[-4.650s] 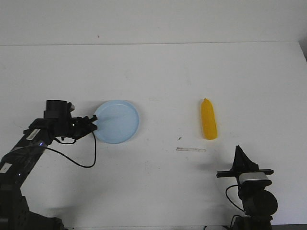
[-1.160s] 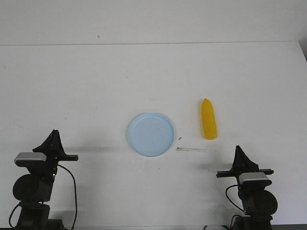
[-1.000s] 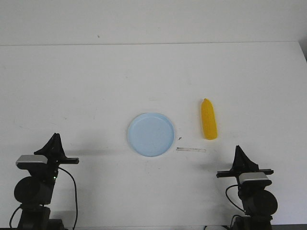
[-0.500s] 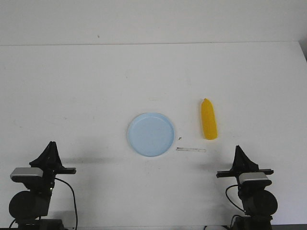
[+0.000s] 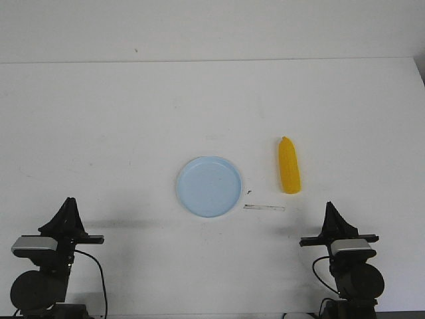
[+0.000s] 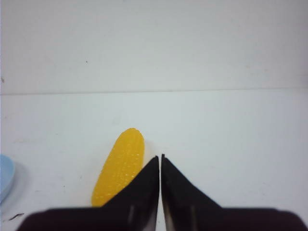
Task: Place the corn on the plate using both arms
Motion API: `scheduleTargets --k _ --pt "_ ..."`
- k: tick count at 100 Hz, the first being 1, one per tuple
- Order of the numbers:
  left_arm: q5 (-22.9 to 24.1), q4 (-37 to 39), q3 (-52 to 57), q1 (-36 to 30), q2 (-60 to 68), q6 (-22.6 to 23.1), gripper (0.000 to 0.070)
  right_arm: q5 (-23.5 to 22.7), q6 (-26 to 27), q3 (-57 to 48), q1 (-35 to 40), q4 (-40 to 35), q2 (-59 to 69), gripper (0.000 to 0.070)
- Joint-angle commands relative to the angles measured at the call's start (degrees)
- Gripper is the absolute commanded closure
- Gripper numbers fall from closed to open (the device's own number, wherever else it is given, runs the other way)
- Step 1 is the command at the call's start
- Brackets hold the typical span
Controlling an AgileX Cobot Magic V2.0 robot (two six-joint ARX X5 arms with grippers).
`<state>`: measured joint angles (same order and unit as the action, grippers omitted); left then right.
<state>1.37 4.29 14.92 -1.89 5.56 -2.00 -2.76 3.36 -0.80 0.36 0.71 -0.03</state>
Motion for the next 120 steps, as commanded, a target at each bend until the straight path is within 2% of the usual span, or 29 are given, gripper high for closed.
scheduleTargets --k 1,50,78,91,120 --pt "-0.04 0.76 0.33 0.0 -0.07 0.9 0.0699 0.2 0.0 0.07 0.07 0.63 0.09 0.0695" --pt "-0.04 0.79 0.33 0.0 -0.07 0.9 0.0699 0.2 0.0 0.07 0.07 1.09 0.09 0.0695" --pt "-0.04 0.76 0.33 0.0 -0.07 0.9 0.0699 0.31 0.7 0.07 0.02 4.66 0.09 0.0695" --pt "-0.04 0.76 0.33 0.0 -0.07 0.9 0.0699 0.13 0.79 -0.7 0.13 8.76 0.17 0.0696" --pt "-0.04 0.76 0.33 0.0 -0.07 0.9 0.0699 1.81 -4.11 -11.5 0.13 3.04 6.34 0.0696"
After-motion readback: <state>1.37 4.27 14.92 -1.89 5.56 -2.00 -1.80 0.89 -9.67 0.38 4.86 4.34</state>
